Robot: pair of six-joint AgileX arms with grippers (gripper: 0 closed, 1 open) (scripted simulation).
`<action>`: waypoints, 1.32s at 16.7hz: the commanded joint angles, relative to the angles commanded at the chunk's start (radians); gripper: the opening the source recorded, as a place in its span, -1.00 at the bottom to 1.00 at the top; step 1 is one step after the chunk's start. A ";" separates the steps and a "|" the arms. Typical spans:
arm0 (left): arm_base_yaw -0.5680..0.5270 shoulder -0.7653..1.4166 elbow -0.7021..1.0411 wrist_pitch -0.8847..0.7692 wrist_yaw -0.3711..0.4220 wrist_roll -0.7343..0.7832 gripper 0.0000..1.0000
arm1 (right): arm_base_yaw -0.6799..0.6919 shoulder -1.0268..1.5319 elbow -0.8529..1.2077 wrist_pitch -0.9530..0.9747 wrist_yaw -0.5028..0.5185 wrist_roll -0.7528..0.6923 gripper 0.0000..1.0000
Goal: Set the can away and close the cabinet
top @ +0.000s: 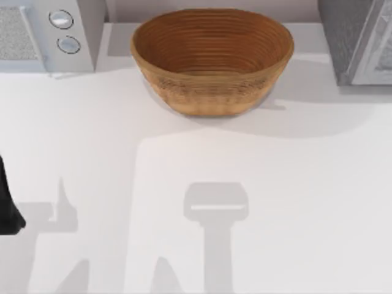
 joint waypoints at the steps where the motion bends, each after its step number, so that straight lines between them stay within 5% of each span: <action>1: 0.000 0.000 0.000 0.000 0.000 0.000 1.00 | 0.000 0.000 0.000 0.000 0.000 0.000 1.00; 9: 0.000 0.000 0.000 0.000 0.000 0.000 1.00 | 0.002 -0.021 0.125 -0.151 0.000 0.000 1.00; 22: 0.000 0.000 0.000 0.000 0.000 0.000 1.00 | -0.011 -0.151 0.982 -1.138 -0.015 0.000 1.00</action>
